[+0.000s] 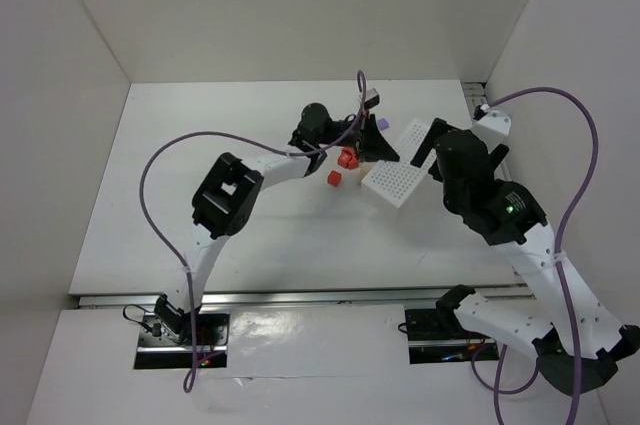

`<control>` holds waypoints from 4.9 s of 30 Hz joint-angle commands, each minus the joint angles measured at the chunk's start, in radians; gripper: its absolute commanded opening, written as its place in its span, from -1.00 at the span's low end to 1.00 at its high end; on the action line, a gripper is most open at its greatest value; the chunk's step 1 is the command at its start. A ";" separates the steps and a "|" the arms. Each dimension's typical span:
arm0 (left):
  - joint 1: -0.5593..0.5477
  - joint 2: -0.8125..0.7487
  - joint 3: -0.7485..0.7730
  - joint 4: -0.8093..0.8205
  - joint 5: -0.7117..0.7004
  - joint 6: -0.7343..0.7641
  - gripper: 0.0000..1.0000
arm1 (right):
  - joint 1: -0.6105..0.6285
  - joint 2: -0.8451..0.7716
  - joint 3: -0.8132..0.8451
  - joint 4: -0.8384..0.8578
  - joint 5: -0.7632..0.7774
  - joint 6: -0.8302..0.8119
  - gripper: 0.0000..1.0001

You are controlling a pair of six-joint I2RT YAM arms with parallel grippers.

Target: Build the wood block tower

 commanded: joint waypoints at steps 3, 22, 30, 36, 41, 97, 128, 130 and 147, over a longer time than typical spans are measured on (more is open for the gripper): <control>0.046 -0.299 0.060 -0.777 0.083 0.626 -1.00 | -0.005 -0.044 0.062 0.030 -0.016 -0.046 0.99; 0.513 -0.429 0.255 -2.052 -1.228 1.460 -1.00 | -0.005 0.155 -0.036 0.161 -0.215 -0.095 0.99; 0.583 -0.306 0.271 -1.977 -1.549 1.507 -1.00 | -0.005 0.250 -0.059 0.200 -0.284 -0.117 0.99; 0.635 -0.180 0.312 -1.943 -1.448 1.495 -1.00 | -0.005 0.302 -0.081 0.214 -0.293 -0.117 0.99; 0.666 -0.126 0.405 -1.993 -1.356 1.486 -0.21 | -0.005 0.313 -0.102 0.225 -0.293 -0.117 0.99; 0.201 -1.015 -0.653 -1.780 -1.141 1.230 0.93 | 0.075 1.057 0.223 0.368 -0.362 0.252 -0.05; 0.144 -1.015 -0.670 -1.751 -1.139 1.212 0.93 | 0.012 0.933 0.189 0.329 -0.272 0.146 0.47; 0.144 -1.015 -0.670 -1.751 -1.150 1.202 0.93 | 0.012 0.947 0.215 0.354 -0.272 0.117 0.42; 0.144 -1.056 -0.670 -1.778 -1.187 1.202 0.93 | -0.017 1.240 0.510 0.343 -0.399 -0.003 0.37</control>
